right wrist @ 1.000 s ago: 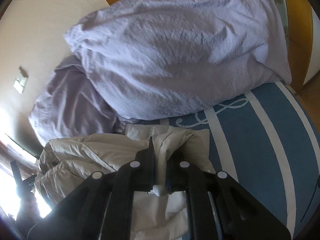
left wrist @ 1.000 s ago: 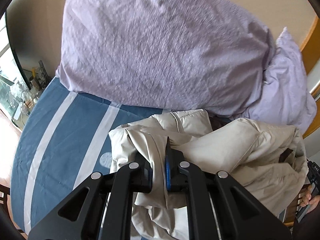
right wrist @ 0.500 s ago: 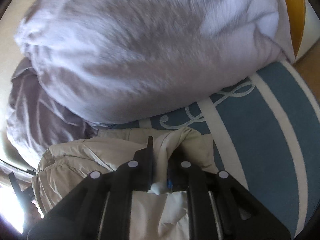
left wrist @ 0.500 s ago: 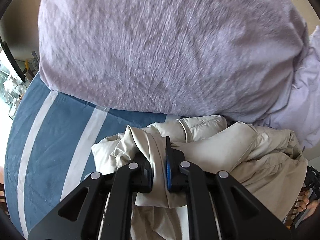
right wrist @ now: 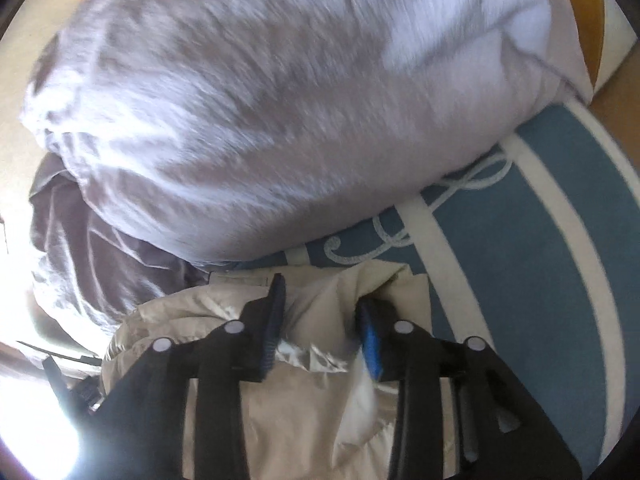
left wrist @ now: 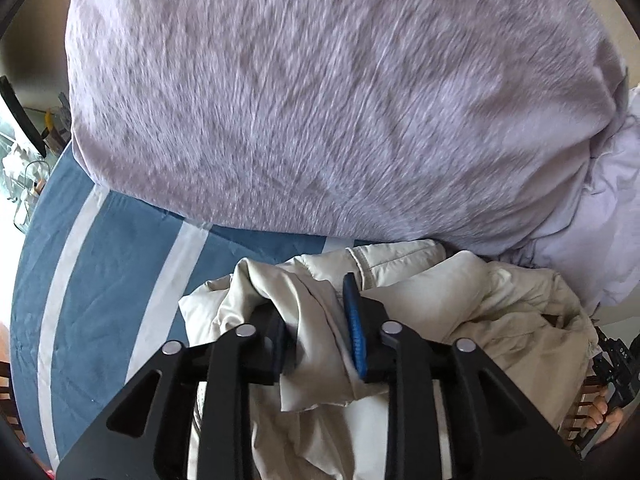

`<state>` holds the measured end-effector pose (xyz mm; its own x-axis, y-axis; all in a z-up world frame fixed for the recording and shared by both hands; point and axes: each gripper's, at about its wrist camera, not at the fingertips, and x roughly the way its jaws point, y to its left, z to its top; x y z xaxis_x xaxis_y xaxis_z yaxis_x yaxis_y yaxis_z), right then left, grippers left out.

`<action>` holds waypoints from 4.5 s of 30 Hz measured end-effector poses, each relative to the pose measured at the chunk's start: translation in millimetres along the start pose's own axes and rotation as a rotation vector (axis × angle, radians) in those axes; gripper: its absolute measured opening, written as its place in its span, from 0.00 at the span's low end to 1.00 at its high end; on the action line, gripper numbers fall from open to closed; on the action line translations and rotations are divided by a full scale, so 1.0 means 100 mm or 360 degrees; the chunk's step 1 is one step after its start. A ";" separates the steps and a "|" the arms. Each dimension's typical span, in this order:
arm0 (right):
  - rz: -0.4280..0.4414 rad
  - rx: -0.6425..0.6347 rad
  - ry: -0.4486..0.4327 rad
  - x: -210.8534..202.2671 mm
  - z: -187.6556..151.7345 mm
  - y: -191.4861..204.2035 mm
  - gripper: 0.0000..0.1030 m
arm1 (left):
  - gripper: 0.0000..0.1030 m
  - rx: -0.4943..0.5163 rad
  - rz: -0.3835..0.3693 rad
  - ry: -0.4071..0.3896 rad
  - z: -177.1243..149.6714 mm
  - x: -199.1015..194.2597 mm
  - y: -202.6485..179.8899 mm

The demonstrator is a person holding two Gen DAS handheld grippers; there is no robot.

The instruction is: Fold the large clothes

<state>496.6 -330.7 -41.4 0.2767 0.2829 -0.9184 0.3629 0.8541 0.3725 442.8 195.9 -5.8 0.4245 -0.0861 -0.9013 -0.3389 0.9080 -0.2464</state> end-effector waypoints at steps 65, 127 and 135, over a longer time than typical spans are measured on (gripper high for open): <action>-0.0182 -0.0828 -0.0054 0.59 -0.84 1.33 0.45 | 0.85 0.0382 0.0383 -0.0255 -0.53 0.36 -0.71; -0.0392 -0.0498 -0.0111 0.53 -0.82 0.07 0.80 | 0.97 0.0305 0.0332 -0.0236 -0.84 0.30 0.20; -0.0341 -0.0244 0.0058 0.25 -1.09 -0.48 0.86 | 0.97 0.0162 0.0363 -0.0114 -1.01 0.15 0.87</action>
<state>389.3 -317.4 -97.1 0.1750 0.1016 -0.9793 0.2700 0.9516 0.1470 334.7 232.2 -77.1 0.4063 0.1514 -0.9011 -0.3480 0.9375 0.0006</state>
